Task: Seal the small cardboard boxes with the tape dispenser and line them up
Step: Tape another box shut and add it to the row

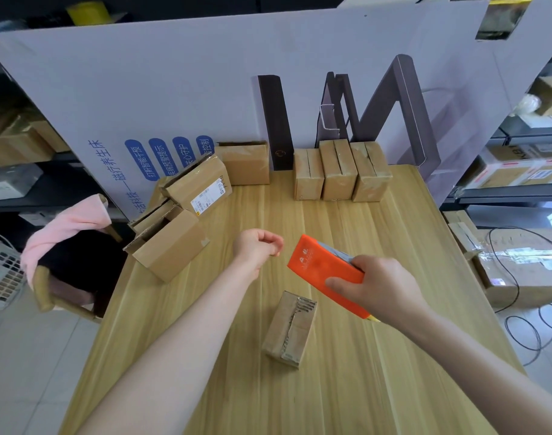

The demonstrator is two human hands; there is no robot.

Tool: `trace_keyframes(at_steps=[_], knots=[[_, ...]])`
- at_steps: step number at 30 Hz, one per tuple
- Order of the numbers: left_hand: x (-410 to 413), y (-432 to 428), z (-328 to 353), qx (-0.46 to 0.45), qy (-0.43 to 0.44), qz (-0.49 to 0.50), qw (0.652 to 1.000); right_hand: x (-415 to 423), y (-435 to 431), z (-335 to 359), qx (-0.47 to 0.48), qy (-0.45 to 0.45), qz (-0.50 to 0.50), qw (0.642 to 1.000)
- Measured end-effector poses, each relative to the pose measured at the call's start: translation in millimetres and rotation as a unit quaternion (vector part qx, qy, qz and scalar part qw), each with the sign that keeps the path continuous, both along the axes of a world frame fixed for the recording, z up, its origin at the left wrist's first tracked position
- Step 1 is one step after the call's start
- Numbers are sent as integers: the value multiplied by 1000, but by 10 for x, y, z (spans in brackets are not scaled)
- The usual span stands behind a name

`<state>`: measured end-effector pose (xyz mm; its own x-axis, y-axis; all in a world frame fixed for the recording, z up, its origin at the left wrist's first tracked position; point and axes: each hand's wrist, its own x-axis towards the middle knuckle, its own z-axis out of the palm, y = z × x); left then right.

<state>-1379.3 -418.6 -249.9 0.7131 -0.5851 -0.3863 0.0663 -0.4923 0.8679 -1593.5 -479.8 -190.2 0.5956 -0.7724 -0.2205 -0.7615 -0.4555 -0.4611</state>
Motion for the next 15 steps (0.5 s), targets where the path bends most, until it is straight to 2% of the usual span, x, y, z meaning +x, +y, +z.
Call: trace_keyframes(at_steps=[8,15], knots=[[16,124,-442,57,26,48,997,-563,-203,-229,52,65,-21,996],[-86,152,-884,120,20,19,992,-440,-294,-721,62,156,-24,986]])
